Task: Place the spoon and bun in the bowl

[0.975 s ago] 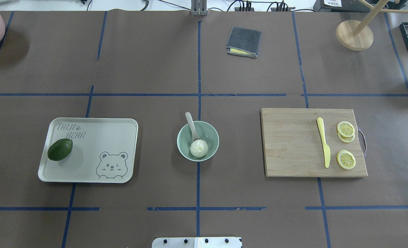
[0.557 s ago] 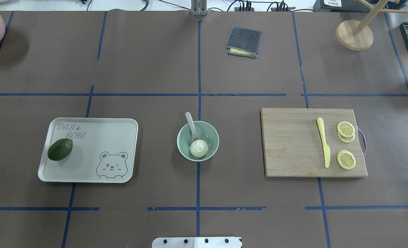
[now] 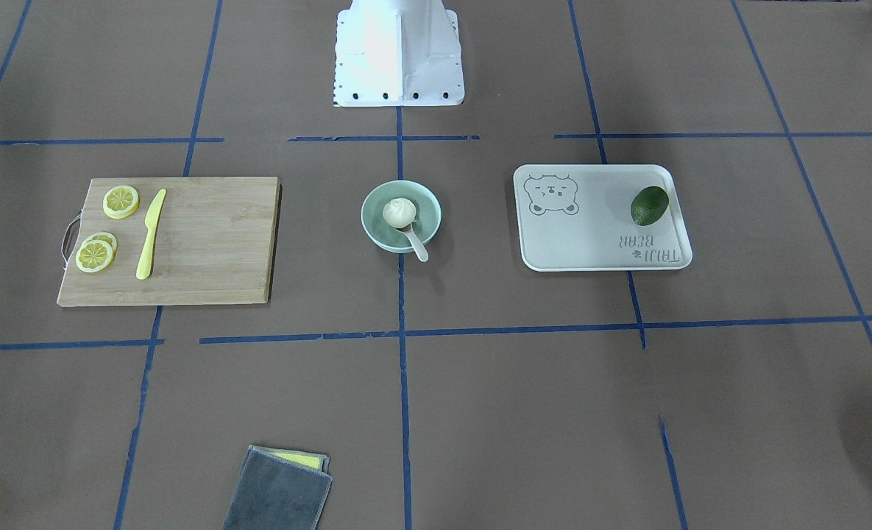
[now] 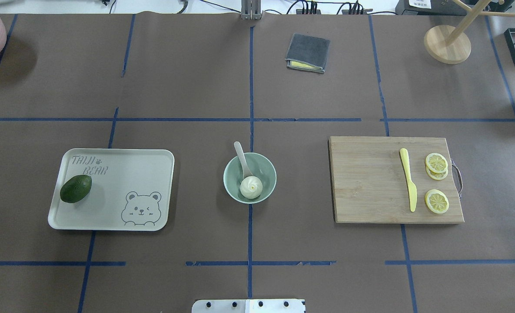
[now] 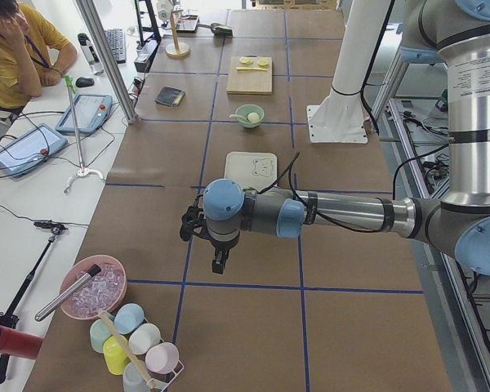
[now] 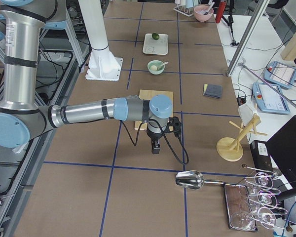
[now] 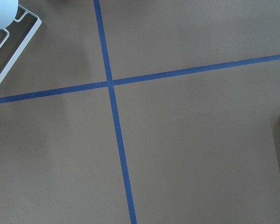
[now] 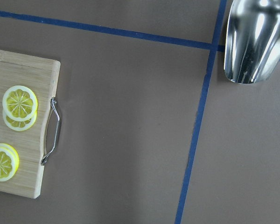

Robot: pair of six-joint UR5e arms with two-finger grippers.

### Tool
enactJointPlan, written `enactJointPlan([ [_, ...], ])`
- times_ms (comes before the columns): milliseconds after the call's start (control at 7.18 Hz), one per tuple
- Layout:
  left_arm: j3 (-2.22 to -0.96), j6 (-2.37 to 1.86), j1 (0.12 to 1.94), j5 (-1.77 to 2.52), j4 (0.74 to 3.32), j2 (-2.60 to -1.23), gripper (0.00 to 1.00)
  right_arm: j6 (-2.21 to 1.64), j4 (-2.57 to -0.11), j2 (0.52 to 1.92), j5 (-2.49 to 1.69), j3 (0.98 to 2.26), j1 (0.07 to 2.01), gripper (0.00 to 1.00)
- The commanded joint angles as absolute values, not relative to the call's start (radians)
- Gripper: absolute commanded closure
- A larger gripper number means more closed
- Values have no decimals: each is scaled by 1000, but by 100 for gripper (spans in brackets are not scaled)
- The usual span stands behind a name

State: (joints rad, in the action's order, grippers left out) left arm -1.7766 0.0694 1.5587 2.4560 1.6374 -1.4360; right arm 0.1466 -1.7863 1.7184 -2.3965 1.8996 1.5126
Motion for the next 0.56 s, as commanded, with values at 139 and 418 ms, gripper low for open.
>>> enactJointPlan([
  [139,-1787,71,1557,2334,1640,-1450,0,147,-1779,1741,-2404,1891,1513,0],
  [418,-1787,72,1557,2329,1644,-1450,0,146,-1781,1743,-2404,1891,1513,0],
])
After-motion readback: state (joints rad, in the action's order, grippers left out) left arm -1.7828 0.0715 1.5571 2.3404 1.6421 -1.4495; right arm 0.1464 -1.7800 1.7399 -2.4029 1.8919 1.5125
